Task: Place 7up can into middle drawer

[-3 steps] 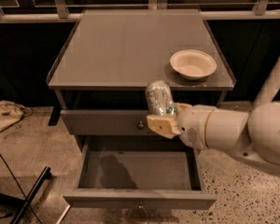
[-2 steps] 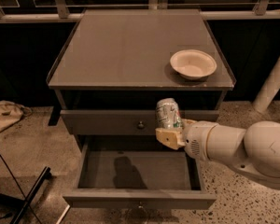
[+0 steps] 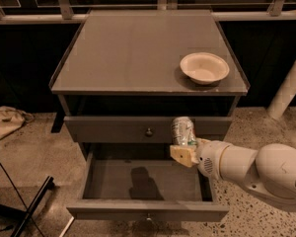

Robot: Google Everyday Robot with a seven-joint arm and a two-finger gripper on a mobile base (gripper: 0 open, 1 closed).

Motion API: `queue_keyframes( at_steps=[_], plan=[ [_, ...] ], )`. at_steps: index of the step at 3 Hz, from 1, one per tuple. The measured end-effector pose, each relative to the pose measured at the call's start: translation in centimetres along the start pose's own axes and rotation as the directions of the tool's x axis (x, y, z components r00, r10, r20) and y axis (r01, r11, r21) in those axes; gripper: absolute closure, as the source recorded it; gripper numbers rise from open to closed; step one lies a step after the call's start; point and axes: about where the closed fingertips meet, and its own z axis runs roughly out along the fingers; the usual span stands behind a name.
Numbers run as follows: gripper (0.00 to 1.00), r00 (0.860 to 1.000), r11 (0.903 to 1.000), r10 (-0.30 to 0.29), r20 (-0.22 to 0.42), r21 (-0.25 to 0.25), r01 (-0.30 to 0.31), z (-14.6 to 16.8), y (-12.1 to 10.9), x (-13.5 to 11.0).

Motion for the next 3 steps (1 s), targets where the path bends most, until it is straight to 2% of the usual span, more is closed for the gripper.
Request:
queue_keyframes(
  at_steps=[1,2,3],
  plan=[
    [1.0,0.998,0.9977,0.064,-0.001,0.02,-0.064,1.8,-2.1,2.4],
    [1.0,0.989,0.989,0.147,0.008,0.012,-0.147,4.6,-5.2,5.6],
    [1.0,0.975,0.9753,0.221,-0.016,0.018,-0.22,7.7,-8.2,9.1]
  ],
)
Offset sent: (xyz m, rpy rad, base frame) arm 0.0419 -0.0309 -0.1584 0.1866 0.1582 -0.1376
